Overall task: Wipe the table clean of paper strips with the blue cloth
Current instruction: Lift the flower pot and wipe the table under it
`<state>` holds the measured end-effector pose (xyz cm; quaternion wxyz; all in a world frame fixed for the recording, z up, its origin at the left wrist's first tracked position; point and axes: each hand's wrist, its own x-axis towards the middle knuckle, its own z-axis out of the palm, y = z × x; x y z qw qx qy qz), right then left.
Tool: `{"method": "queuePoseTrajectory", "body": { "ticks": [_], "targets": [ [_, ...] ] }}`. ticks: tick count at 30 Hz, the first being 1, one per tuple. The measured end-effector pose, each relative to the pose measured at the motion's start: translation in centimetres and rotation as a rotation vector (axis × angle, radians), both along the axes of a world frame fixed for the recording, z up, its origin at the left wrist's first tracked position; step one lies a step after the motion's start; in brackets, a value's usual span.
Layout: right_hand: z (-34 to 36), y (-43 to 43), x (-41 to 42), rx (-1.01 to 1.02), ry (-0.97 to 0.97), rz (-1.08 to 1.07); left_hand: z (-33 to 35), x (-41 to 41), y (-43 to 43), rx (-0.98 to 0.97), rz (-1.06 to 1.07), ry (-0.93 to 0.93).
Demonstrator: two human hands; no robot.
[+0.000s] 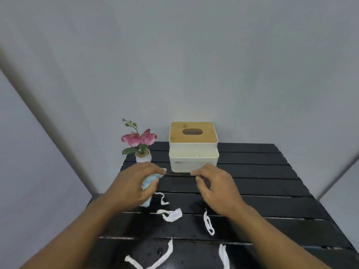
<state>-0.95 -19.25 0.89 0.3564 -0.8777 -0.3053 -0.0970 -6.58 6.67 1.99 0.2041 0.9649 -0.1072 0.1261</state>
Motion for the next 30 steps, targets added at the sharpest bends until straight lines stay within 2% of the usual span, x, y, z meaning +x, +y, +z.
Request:
{"method": "queuePoseTrajectory", "body": {
  "ticks": [2, 4, 7, 11, 14, 19, 27, 30],
  "targets": [
    [0.0, 3.6, 0.2, 0.007, 0.119, 0.082, -1.3, -0.6, 3.3, -0.003, 0.152, -0.011],
    [-0.4, 7.3, 0.6, 0.051, 0.322, 0.132, -3.0, -0.7, 5.1, -0.032, 0.267, -0.004],
    [-1.4, 12.5, 1.4, 0.067, 0.547, 0.11, -5.5, -0.5, 5.3, -0.029, 0.337, 0.057],
    [-2.5, 17.8, 3.1, 0.126, 0.508, -0.054, -7.0, 0.3, 5.5, 0.036, 0.324, 0.029],
    [-2.6, 20.1, 4.3, 0.229, 0.467, -0.082, -7.4, 0.8, 6.5, 0.039, 0.254, 0.022],
    [-1.8, 22.3, 6.6, 0.233, 0.453, -0.169, -7.2, 2.3, 7.5, 0.004, 0.172, 0.008],
    [5.6, 20.7, 11.5, 0.244, 0.422, -0.037, -6.0, 9.7, 8.3, 0.101, 0.107, 0.11],
    [7.2, 19.1, 12.7, 0.268, 0.463, -0.032, -5.3, 10.5, 7.3, 0.131, -0.053, 0.103]
  ]
}}
